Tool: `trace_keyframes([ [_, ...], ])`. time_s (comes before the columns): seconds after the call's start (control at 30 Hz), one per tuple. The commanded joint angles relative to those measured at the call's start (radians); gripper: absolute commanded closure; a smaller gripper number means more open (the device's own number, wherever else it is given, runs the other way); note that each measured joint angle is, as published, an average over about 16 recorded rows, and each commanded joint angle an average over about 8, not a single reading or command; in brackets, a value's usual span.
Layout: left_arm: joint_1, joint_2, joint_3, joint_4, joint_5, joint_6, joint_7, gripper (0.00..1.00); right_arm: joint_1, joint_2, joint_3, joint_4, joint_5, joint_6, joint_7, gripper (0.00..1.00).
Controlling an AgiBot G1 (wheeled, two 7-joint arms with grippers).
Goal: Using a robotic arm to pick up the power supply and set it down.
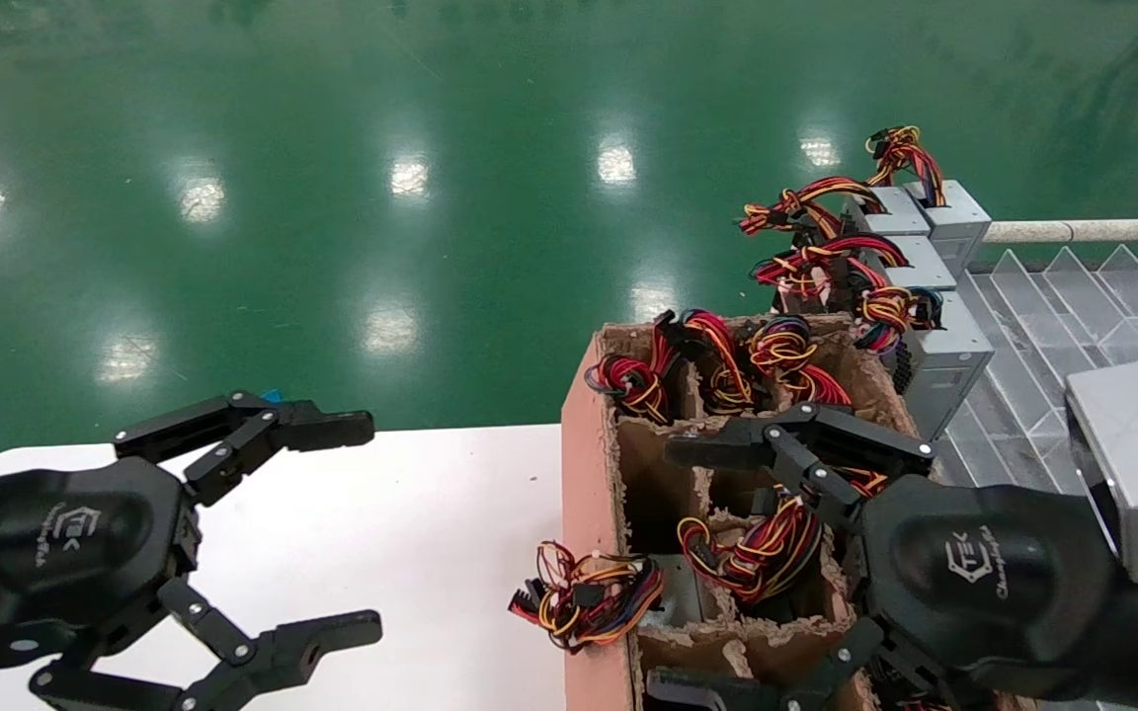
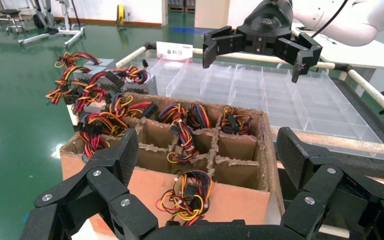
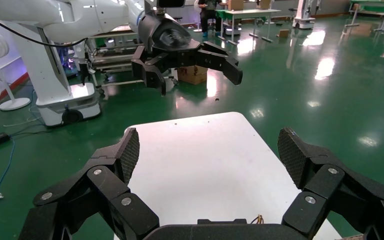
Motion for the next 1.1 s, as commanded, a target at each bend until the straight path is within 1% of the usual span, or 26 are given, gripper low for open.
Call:
trace_keyframes([
  [0.03, 0.0, 0.0, 0.0, 0.0, 0.0, 0.0, 0.0, 0.0, 0.002, 0.0, -0.001, -0.003, -0.001, 0.0, -0.001, 0.0],
  [1.1, 0.0, 0.0, 0.0, 0.0, 0.0, 0.0, 0.0, 0.0, 0.009, -0.002, -0.003, -0.014, -0.005, 0.001, -0.004, 0.0],
])
